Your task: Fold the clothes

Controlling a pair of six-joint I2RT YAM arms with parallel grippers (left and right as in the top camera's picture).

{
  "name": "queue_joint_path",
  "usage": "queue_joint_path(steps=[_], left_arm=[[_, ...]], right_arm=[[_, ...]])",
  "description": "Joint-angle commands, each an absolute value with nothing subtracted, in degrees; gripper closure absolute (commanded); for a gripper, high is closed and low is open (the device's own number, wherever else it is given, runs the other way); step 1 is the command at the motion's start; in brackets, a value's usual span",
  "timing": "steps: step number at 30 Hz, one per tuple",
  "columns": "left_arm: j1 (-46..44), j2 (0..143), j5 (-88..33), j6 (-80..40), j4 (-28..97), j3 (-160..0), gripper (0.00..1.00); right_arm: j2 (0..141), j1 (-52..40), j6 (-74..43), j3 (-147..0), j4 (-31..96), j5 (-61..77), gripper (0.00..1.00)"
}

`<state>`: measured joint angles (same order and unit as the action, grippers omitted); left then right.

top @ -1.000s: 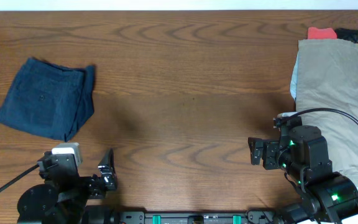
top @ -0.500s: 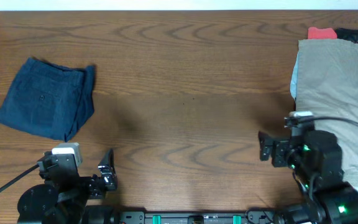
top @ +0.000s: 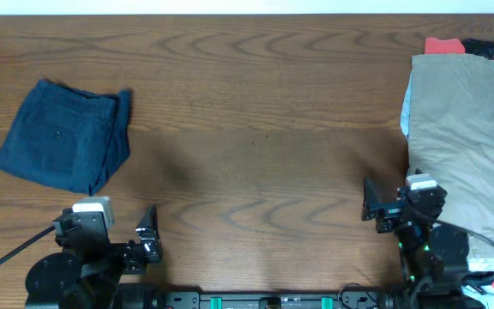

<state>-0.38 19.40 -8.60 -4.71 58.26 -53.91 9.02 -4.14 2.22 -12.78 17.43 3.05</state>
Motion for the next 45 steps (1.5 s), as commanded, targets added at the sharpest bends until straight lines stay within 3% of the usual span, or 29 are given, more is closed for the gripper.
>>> queue_joint_path(steps=[1,7,45], left_arm=[[-0.4,19.3,-8.3,-5.2,58.2,-53.8,0.02],[-0.4,19.3,-8.3,-5.2,58.2,-53.8,0.02],[-0.4,19.3,-8.3,-5.2,58.2,-53.8,0.02]], right_arm=[[5.2,-3.3,3.3,-8.0,12.7,3.9,0.01],[0.1,-3.3,3.5,-0.2,1.9,3.2,0.01],[0.3,-3.3,1.3,-0.3,4.2,1.9,0.01]])
